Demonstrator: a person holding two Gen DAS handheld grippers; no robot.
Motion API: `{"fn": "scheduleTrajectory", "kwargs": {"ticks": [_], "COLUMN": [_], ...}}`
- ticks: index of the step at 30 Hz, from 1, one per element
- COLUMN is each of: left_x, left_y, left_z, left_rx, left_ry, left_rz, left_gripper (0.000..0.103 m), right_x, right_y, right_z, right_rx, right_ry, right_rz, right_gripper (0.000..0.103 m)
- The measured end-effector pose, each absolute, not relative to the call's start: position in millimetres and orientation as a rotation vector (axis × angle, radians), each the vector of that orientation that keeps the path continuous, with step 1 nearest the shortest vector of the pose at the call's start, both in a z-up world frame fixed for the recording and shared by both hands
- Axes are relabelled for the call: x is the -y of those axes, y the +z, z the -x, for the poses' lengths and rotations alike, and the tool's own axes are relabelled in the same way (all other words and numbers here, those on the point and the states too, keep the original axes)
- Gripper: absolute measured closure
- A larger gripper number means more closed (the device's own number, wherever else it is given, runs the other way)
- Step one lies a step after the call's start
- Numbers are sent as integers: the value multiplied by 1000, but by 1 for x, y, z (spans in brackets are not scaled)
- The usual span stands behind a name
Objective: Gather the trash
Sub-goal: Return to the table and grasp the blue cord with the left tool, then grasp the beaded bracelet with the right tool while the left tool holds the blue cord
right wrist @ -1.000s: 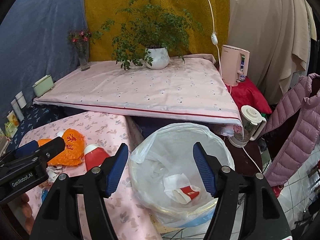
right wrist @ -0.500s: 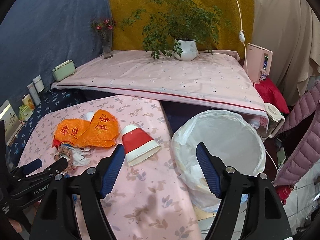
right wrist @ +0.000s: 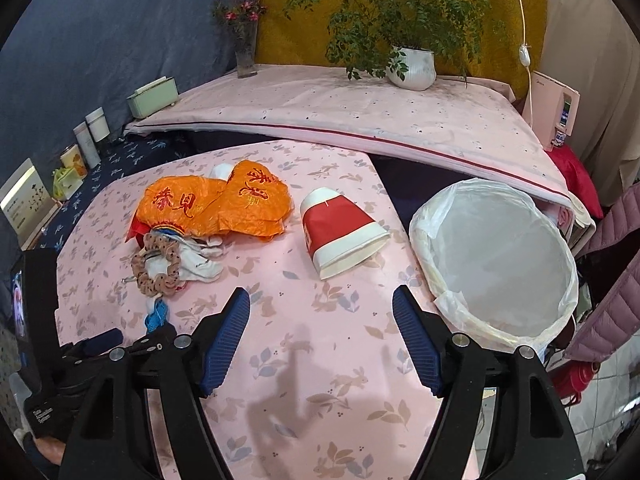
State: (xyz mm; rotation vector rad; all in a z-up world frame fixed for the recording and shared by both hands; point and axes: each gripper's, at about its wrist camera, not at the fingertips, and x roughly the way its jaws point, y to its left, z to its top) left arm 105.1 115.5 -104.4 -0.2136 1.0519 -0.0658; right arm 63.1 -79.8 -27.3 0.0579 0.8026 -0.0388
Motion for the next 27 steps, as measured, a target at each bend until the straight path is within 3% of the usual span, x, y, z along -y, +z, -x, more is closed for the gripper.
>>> {"fn": "scheduleTrajectory", "kwargs": {"ticks": [4, 6, 8, 22, 27], "left_x": [-114, -115, -120, -178, -202], "left_y": [-109, -108, -107, -57, -46], "left_z": [-107, -108, -110, -95, -99], "left_rx": [-1057, -1059, -1078, -973, -940], "left_ry": [-77, -101, -125, -91, -60], "left_rz": [208, 200, 226, 275, 285], "left_gripper": [41, 69, 76, 80, 80], "right_x": [71, 68, 65, 14, -14], "right_y": [-32, -34, -35, -45, -52], "right_z": [-64, -64, -66, -96, -113], "right_rx": [-816, -823, -831, -882, -895], "right_ry": [-32, -28, -22, 94, 141], "right_rz": [-44, -41, -41, -59, -41], "right_gripper": [32, 32, 32, 34, 41]}}
